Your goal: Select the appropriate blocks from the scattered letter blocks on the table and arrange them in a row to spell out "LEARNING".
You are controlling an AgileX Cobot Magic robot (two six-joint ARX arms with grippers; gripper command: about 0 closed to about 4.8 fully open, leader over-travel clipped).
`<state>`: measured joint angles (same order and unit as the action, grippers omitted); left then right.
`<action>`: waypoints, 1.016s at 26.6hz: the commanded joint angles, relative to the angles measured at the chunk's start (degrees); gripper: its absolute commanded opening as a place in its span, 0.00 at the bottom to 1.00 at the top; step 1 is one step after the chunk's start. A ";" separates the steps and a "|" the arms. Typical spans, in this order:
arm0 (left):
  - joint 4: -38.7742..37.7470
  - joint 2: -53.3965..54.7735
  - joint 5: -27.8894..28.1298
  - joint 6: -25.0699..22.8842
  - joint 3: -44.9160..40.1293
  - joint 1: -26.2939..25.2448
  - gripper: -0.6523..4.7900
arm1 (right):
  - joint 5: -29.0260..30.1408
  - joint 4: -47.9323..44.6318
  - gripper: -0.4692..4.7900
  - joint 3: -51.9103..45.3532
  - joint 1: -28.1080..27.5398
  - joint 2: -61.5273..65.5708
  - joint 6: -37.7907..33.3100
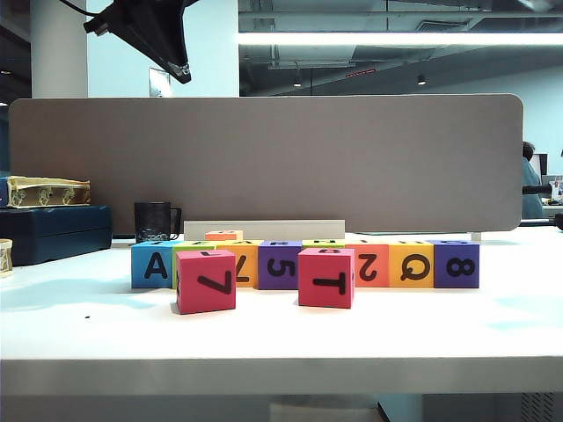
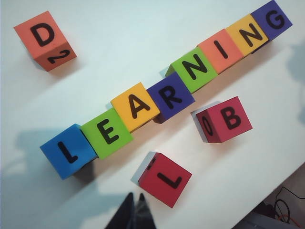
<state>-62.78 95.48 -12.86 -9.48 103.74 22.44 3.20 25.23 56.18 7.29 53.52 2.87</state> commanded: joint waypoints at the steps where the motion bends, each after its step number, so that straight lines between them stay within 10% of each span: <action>1: 0.35 -0.26 -0.04 -0.15 0.17 0.02 0.11 | 0.09 -2.45 0.09 -8.28 -2.99 -6.56 -0.33; 17: 0.37 -0.26 -0.04 -0.15 0.17 0.02 0.11 | -0.55 -20.09 0.09 -51.49 -8.04 -47.17 -12.20; 27: 0.98 -0.26 -0.02 -0.15 0.20 0.02 0.11 | -0.76 -20.39 0.09 -54.88 -8.63 -50.10 -12.94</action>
<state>-62.46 95.48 -12.86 -9.48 103.74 22.41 2.68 5.91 1.43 -1.39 4.19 -9.80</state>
